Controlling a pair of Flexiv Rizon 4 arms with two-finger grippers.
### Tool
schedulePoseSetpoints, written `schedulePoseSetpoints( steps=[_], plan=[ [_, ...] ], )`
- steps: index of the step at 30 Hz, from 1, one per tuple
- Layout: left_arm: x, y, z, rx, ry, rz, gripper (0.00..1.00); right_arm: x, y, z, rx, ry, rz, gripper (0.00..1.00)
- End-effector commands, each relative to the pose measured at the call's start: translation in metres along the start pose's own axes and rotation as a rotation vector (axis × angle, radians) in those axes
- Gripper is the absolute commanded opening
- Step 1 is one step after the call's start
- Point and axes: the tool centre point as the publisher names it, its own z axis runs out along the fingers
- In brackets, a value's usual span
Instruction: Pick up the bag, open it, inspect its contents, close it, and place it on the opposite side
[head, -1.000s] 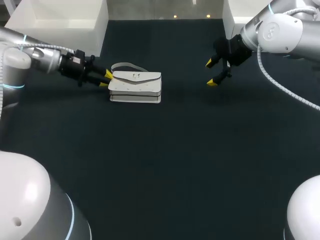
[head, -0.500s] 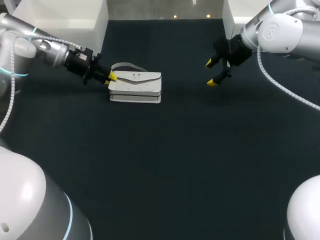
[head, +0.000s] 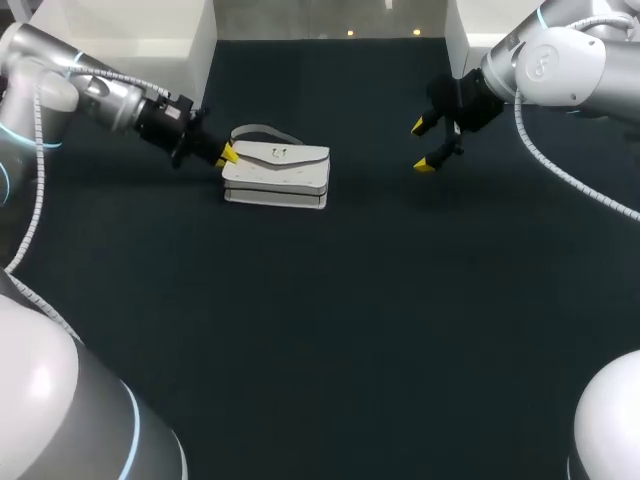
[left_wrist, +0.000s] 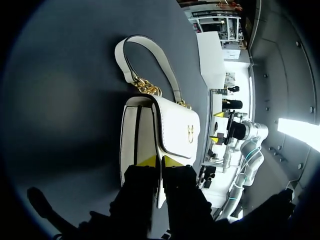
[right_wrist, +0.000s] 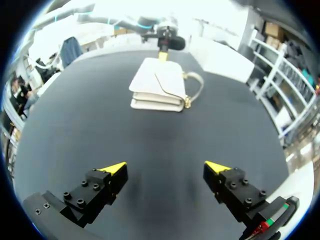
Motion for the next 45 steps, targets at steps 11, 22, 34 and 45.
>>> schedulePoseSetpoints(
  steps=[11, 22, 34, 45],
  plan=[
    [0.025, -0.005, 0.046, 0.104, 0.007, 0.015, 0.00, -0.001, 0.000, 0.001, -0.001, 0.002, -0.001, 1.00],
    [0.042, -0.020, 0.075, 0.094, 0.011, 0.036, 0.00, -0.001, 0.000, 0.001, -0.001, 0.002, -0.001, 1.00],
    [0.046, -0.021, 0.081, 0.101, 0.008, 0.034, 0.00, -0.001, 0.000, 0.001, -0.001, 0.002, -0.001, 1.00],
    [0.047, -0.020, 0.084, 0.108, 0.008, 0.037, 0.00, -0.001, 0.000, 0.001, -0.001, 0.002, -0.001, 1.00]
  ],
)
